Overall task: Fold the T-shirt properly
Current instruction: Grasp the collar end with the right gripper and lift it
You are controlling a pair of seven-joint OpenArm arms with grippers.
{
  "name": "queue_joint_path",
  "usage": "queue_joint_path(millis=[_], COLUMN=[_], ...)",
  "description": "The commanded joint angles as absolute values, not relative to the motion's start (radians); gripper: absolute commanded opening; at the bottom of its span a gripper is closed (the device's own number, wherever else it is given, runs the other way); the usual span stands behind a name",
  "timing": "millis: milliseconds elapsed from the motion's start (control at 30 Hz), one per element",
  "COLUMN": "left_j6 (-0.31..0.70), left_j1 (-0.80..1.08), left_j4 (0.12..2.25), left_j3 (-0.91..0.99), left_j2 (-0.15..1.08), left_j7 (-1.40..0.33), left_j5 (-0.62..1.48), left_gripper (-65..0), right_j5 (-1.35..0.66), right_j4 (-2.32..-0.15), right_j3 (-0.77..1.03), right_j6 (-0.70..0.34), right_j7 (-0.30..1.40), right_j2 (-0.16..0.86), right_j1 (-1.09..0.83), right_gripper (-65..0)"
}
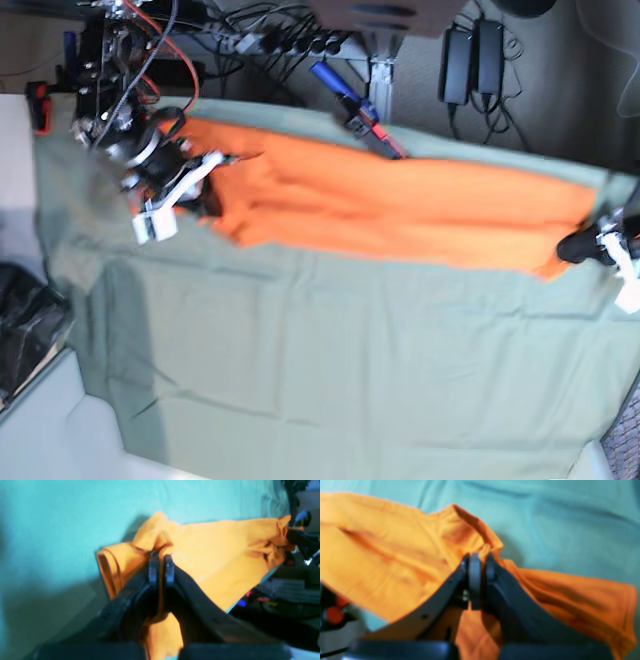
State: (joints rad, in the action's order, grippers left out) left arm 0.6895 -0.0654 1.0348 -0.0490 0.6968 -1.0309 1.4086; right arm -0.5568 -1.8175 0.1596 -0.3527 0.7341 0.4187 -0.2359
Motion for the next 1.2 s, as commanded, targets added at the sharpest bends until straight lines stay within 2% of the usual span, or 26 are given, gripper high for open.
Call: queue_joint_path(millis=[0, 333, 367, 400, 467, 500, 533, 800, 1167], left_j6=[0.698, 0.698, 0.698, 0.698, 0.698, 0.698, 0.698, 0.698, 0.698], left_j1=[-0.077, -0.075, -0.075, -0.075, -0.075, -0.075, -0.075, -0.031, 0.006], left_j4=[1.049, 1.049, 1.049, 1.049, 1.049, 1.049, 1.049, 1.049, 1.049], left_j3=[-0.041, -0.041, -0.041, -0.041, -0.041, -0.041, -0.041, -0.041, -0.041], left_j2=[0.728, 0.754, 0.754, 0.754, 0.754, 0.754, 0.754, 0.78, 0.772], left_j7=[-1.033, -1.037, -1.037, -1.037, -1.037, -1.037, -1.037, -1.036, -1.074], left_j5=[1.425, 1.436, 1.441, 1.446, 1.455, 1.459, 1.459, 1.459, 1.484], left_gripper=[-65.0, -65.0, -65.0, -63.2, -54.1, -50.7, -48.1, -29.6, -29.3], right_j5=[-0.569, -0.578, -0.576, -0.575, -0.575, -0.575, -0.575, -0.575, -0.576], right_j4=[-1.851, -1.906, -1.906, -1.906, -1.906, -1.906, -1.907, -1.928, -1.943], right_j3=[0.181, 0.218, 0.218, 0.218, 0.218, 0.218, 0.218, 0.218, 0.218], right_j6=[-0.454, -0.453, -0.453, -0.453, -0.453, -0.453, -0.453, -0.453, -0.453], right_j7=[0.715, 0.715, 0.715, 0.715, 0.716, 0.715, 0.715, 0.711, 0.707], right_j2=[0.435, 0.434, 0.434, 0.434, 0.434, 0.434, 0.434, 0.434, 0.429], right_j1=[-0.252, -0.375, -0.377, -0.378, -0.378, -0.377, -0.377, -0.376, -0.372], right_gripper=[-65.0, -65.0, -62.7, -51.9, -31.7, -25.7, -23.2, -23.2, -23.2])
